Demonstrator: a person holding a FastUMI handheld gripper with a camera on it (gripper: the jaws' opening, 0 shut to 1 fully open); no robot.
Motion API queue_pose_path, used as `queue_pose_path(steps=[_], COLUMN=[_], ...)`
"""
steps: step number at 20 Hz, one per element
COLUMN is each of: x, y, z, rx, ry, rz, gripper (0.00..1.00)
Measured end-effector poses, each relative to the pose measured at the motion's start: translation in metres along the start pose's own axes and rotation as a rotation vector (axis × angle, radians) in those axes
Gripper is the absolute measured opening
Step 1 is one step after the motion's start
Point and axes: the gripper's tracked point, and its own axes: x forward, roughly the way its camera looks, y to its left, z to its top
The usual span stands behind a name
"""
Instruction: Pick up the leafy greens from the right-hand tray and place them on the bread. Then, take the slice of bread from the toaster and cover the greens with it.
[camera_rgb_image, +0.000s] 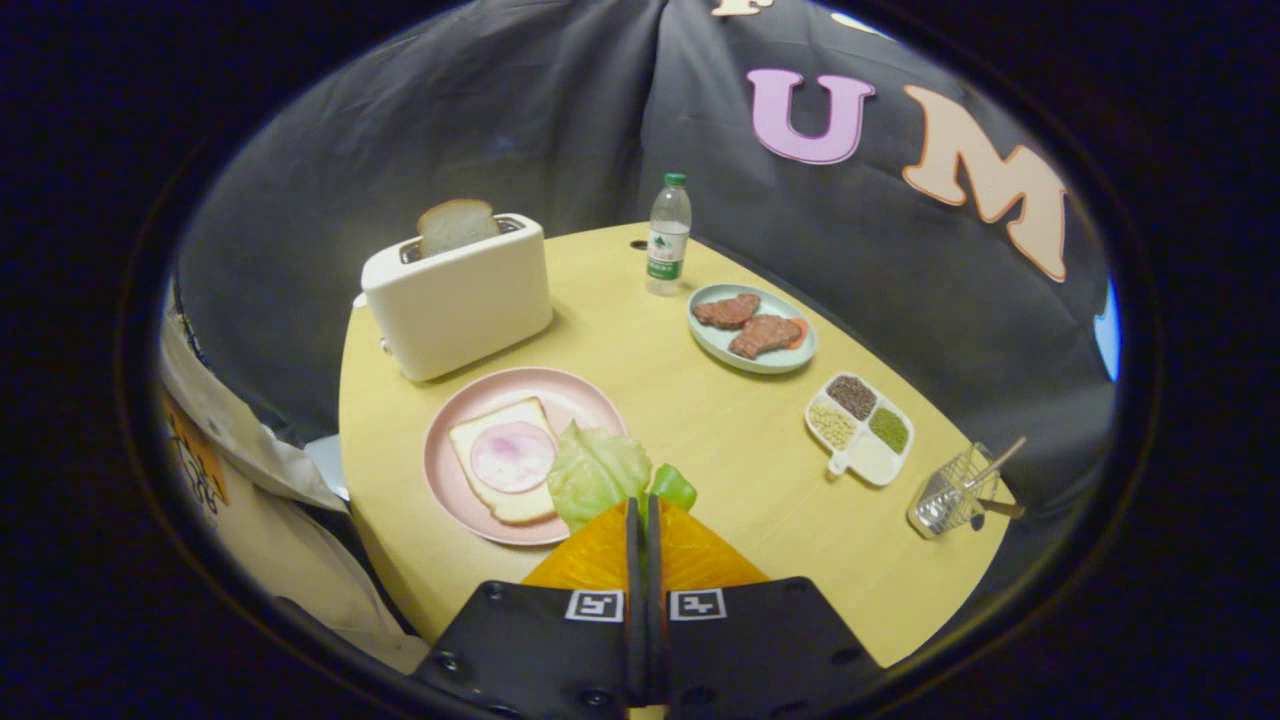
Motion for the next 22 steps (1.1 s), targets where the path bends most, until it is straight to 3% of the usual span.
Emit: queue_pose_path(steps=[5, 10, 14, 22], x=[0.026, 0.052, 0.057, 0.069], y=[0.046, 0.05, 0.047, 0.035], z=[0.029, 0.017, -0.011, -0.068], rx=[-0.028, -0.078, -0.086, 0.018], ry=[-0.025, 0.039, 0.101, 0.189], rz=[0.087, 0.075, 0.057, 0.026], gripper=[0.03, 0.03, 0.49, 0.82])
